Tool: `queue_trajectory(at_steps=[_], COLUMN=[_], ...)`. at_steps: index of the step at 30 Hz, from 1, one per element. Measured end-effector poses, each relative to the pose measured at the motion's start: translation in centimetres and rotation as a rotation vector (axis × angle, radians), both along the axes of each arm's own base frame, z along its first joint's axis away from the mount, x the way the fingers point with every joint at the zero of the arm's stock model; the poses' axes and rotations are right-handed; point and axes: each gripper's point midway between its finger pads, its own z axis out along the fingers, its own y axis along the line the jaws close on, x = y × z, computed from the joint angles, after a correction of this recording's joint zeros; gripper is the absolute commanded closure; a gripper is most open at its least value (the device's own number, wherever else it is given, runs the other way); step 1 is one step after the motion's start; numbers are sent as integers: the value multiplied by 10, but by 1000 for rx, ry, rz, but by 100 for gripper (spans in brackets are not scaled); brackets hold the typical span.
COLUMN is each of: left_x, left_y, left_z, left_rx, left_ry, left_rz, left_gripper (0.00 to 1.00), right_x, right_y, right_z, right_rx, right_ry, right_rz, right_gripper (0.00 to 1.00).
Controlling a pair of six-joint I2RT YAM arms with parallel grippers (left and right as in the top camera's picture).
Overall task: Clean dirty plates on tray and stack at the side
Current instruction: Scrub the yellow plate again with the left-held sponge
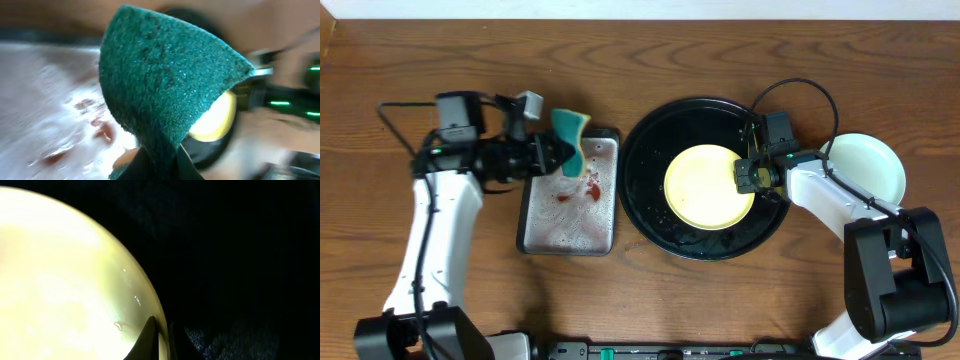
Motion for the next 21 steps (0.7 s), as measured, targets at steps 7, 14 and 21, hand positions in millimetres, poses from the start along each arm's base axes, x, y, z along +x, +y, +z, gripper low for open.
queue_trajectory(at_steps=[7, 14, 21], left_x=[-8, -11, 16], left_y=[-28, -55, -106], left_z=[-56, -65, -30], left_rx=[316, 386, 294], left_ry=[132, 145, -7], left_rz=[8, -21, -5], left_gripper=[92, 93, 93], right_x=[-4, -5, -6], right_y=[2, 2, 3], right_z=[0, 0, 0], right_rx=[5, 6, 9], right_ry=[16, 22, 27], right_rz=[4, 3, 4], right_gripper=[99, 99, 99])
